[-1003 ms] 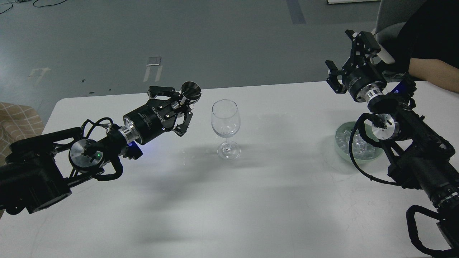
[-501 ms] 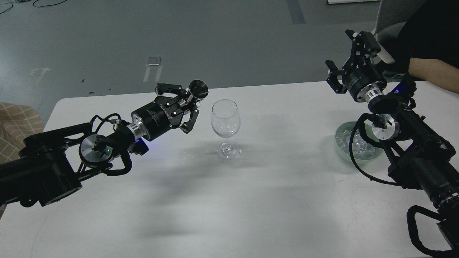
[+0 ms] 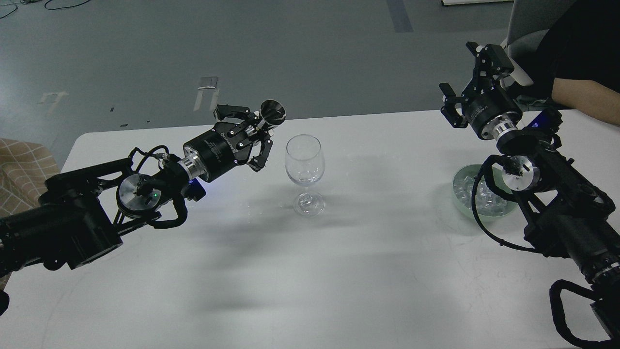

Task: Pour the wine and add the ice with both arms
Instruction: 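Carry the jigger with the left gripper above the wine glass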

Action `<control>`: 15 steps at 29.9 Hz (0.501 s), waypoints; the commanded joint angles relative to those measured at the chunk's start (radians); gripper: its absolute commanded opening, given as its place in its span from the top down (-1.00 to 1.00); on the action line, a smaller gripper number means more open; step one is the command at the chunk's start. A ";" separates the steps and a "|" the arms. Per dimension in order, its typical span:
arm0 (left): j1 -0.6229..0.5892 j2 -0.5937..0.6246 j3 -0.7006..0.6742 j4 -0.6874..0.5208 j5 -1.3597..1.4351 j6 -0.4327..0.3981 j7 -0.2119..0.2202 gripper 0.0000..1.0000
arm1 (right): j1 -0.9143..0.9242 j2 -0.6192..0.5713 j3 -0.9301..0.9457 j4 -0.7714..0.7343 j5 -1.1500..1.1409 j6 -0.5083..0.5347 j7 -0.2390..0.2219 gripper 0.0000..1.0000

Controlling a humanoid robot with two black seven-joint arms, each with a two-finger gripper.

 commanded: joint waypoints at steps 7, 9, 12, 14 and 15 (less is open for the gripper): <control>-0.017 -0.012 0.000 0.004 0.001 0.000 -0.005 1.00 | 0.000 -0.001 0.000 0.000 0.000 -0.001 0.000 -1.00; -0.017 -0.012 0.000 0.004 0.001 0.000 -0.005 1.00 | 0.000 -0.001 0.000 0.000 0.000 -0.001 0.000 -1.00; -0.018 -0.014 0.000 0.006 0.001 0.000 -0.008 1.00 | 0.000 -0.001 0.000 0.000 0.000 -0.001 0.000 -1.00; -0.024 -0.018 0.000 0.006 0.001 0.000 -0.008 1.00 | 0.000 -0.001 0.000 0.000 0.000 -0.001 0.000 -1.00; -0.026 -0.018 0.000 0.007 0.001 0.000 -0.008 1.00 | 0.000 -0.001 0.000 0.002 0.000 -0.001 0.000 -1.00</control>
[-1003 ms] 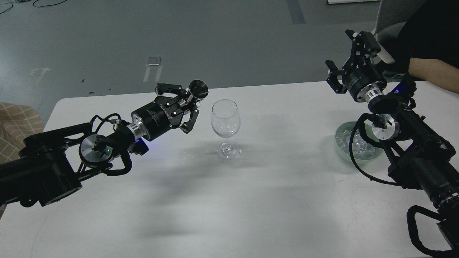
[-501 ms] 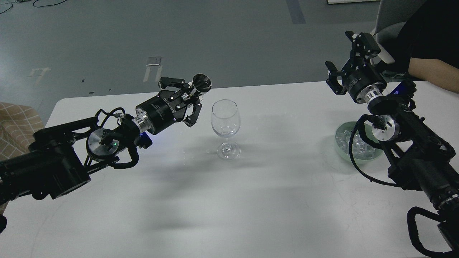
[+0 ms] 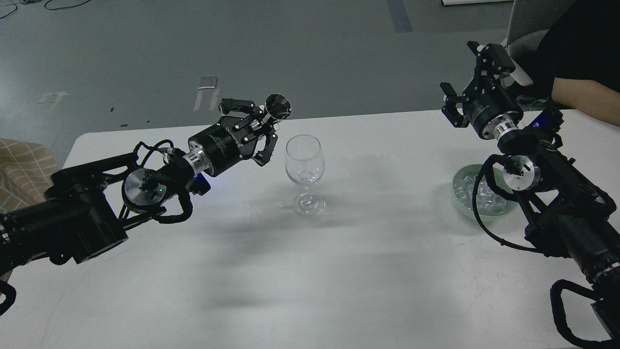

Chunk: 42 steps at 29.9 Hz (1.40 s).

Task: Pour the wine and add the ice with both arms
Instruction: 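Carry the jigger with the left gripper above the wine glass, then tilt the jigger with the left gripper to pour into the glass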

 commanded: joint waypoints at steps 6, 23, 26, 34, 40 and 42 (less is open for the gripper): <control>-0.011 -0.018 0.000 0.022 0.001 0.000 -0.002 1.00 | 0.000 0.002 0.000 0.000 0.000 0.000 0.000 -1.00; -0.033 -0.020 0.000 0.028 0.086 0.000 -0.059 1.00 | 0.000 0.000 0.000 0.000 0.000 0.000 0.000 -1.00; -0.033 -0.021 -0.002 0.028 0.127 0.000 -0.085 1.00 | 0.000 0.000 0.000 0.001 0.000 0.000 0.000 -1.00; -0.028 -0.020 -0.002 0.025 0.149 0.000 -0.093 1.00 | 0.000 0.002 0.000 0.001 0.000 0.002 0.000 -1.00; -0.027 -0.020 -0.002 0.016 0.152 0.000 -0.093 1.00 | 0.000 0.002 0.000 0.001 0.000 0.000 0.000 -1.00; -0.025 -0.020 -0.002 0.017 0.153 0.000 -0.093 1.00 | 0.000 0.000 0.000 0.001 0.000 0.000 0.000 -1.00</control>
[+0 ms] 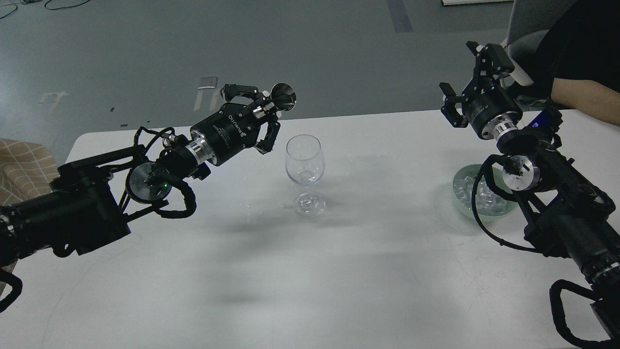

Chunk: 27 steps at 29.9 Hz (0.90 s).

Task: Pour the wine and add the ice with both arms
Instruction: 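Tilt the jigger with the left gripper to pour into the glass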

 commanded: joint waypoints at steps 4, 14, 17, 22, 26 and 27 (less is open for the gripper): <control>0.002 0.001 0.002 -0.004 0.008 0.000 -0.009 1.00 | 0.000 -0.001 0.000 0.000 0.000 0.000 0.000 -1.00; 0.001 0.009 0.000 -0.007 0.076 0.000 -0.045 1.00 | 0.000 0.002 0.000 0.000 0.000 0.000 0.000 -1.00; 0.001 0.007 0.000 -0.002 0.077 0.000 -0.052 1.00 | 0.000 -0.001 0.000 0.000 0.000 0.000 0.000 -1.00; -0.001 0.010 -0.004 -0.002 0.126 0.000 -0.072 1.00 | 0.000 -0.001 0.000 0.000 0.000 0.000 0.000 -1.00; -0.001 0.013 -0.004 -0.002 0.132 0.000 -0.081 1.00 | 0.000 -0.001 0.000 0.000 0.000 0.000 0.000 -1.00; -0.001 0.013 -0.004 -0.002 0.132 0.000 -0.084 1.00 | 0.000 -0.001 0.000 0.000 0.000 0.000 0.001 -1.00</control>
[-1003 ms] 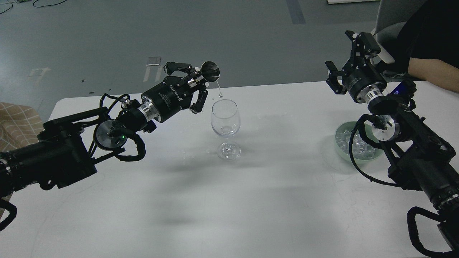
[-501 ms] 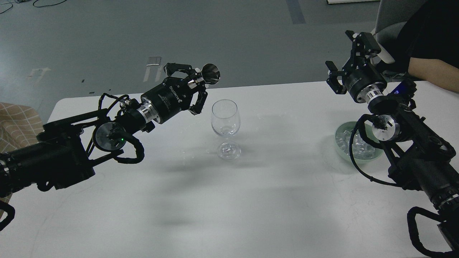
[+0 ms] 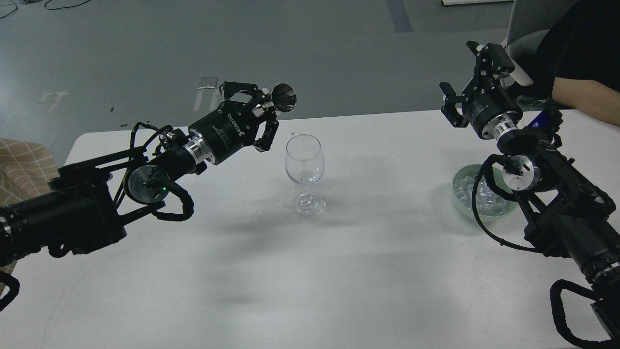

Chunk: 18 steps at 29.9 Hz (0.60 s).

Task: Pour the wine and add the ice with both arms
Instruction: 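Tilt the jigger with the left gripper to pour into the glass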

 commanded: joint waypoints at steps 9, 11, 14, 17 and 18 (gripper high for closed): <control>-0.001 0.004 -0.009 0.005 0.072 0.000 -0.040 1.00 | 0.000 0.000 0.000 0.000 0.000 0.000 0.001 -1.00; -0.001 0.004 -0.009 0.005 0.072 0.000 -0.041 1.00 | 0.000 0.000 0.000 0.000 0.000 0.000 0.001 -1.00; -0.001 0.004 -0.009 0.005 0.073 0.000 -0.048 1.00 | 0.000 0.000 0.000 0.000 0.000 0.000 0.001 -1.00; -0.001 0.003 -0.009 0.005 0.093 0.000 -0.063 1.00 | 0.000 0.000 0.001 0.000 0.000 0.000 0.001 -1.00; -0.001 0.003 -0.011 0.005 0.107 0.000 -0.077 1.00 | 0.000 0.000 0.001 0.000 0.000 0.000 0.001 -1.00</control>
